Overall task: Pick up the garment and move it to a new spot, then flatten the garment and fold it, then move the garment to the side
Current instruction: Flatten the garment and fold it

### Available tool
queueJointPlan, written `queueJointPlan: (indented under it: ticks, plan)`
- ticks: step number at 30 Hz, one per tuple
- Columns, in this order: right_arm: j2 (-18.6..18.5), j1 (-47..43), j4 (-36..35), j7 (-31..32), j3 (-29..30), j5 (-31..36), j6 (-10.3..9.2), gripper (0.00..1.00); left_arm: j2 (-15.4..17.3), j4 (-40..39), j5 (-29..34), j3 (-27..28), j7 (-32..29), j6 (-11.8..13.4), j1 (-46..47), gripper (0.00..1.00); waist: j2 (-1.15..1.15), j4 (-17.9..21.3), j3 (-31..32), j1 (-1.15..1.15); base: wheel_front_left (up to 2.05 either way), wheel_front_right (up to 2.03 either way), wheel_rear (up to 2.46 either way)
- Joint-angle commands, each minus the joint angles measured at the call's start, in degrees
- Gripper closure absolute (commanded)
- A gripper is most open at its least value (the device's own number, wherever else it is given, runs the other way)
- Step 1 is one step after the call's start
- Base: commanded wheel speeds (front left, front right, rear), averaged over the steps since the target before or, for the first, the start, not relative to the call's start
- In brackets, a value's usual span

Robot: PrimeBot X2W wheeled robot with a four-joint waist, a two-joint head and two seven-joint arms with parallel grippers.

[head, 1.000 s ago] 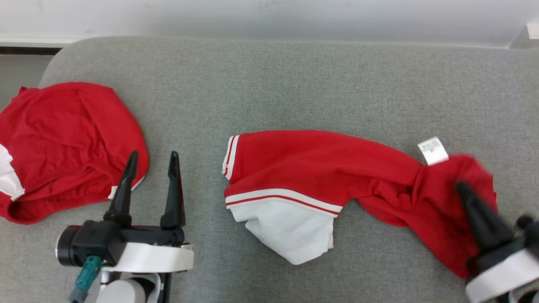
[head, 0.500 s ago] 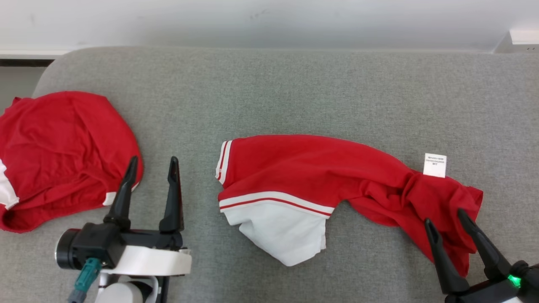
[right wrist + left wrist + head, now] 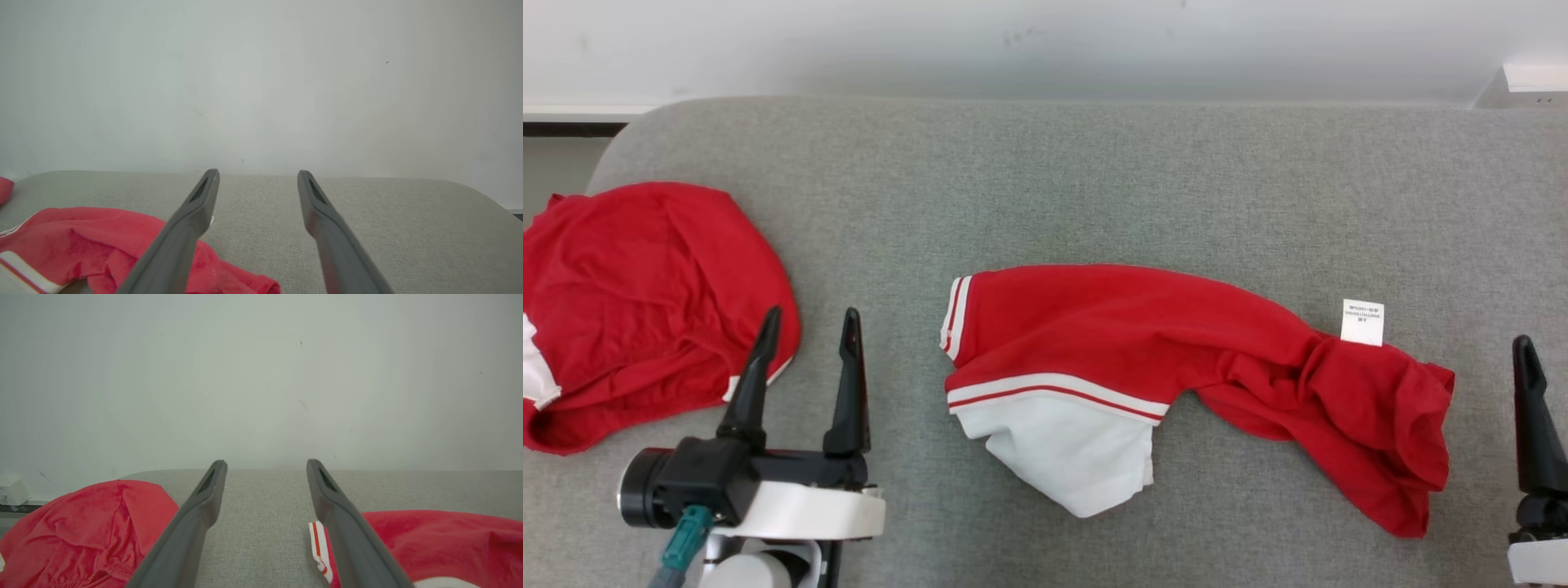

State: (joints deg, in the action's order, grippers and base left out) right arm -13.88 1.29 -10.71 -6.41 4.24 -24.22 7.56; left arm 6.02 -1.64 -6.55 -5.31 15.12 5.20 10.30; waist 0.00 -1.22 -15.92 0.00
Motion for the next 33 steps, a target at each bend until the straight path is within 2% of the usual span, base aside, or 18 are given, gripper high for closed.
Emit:
queueJointPlan:
  ticks: [1,15,17,20,21,25,29,33]
  plan:
    - [-0.58,0.83,0.82,0.47,0.89,-0.11,-0.15,0.0,0.51,-0.07,0.93,0.08,-0.22,0.25,-0.8,0.0,0.0,-0.2,0.07,0.0,0.0,0.0,0.0]
    - [-1.72,2.06,2.68,1.59,0.04,-2.01,-0.15,0.0,0.75,0.13,0.14,-0.87,-0.22,0.43,-0.82,0.0,0.0,-0.9,-0.03,0.0,0.0,0.0,0.0]
    - [-1.74,2.02,2.83,1.71,-0.11,-2.01,-0.15,0.0,0.72,-0.01,0.28,-1.95,-0.52,-0.3,-1.16,0.0,0.0,-0.93,0.15,0.0,0.0,0.0,0.0]
    - [-1.71,1.69,3.03,1.87,-0.42,-2.04,-0.15,0.0,0.07,0.21,-0.14,-5.7,-2.41,-2.68,-2.63,0.0,0.0,-0.89,0.52,0.0,0.0,0.0,0.0]
    - [-1.71,1.69,3.03,1.87,-0.42,-2.04,-0.15,0.0,0.07,0.21,-0.14,-5.7,-2.41,-2.68,-2.63,0.0,0.0,-0.89,0.52,0.0,0.0,0.0,0.0]
    - [-1.37,1.35,3.5,2.08,-0.78,-2.14,-0.15,0.0,-0.92,1.53,-1.66,-11.53,-6.18,-5.89,-5.85,0.0,0.0,-0.72,0.85,0.0,0.0,0.0,0.0]
    - [-1.13,1.0,3.93,2.34,-0.97,-2.12,-0.15,0.0,-1.79,3.74,-3.93,-14.25,-8.47,-6.65,-7.9,0.0,0.0,-0.67,0.94,0.0,0.0,0.0,0.0]
    - [-1.21,0.93,4.05,2.65,-0.95,-2.23,-0.15,0.0,-2.21,7.17,-4.91,-15.17,-8.75,-6.83,-5.96,0.0,0.0,-0.72,0.67,0.0,0.0,0.0,0.0]
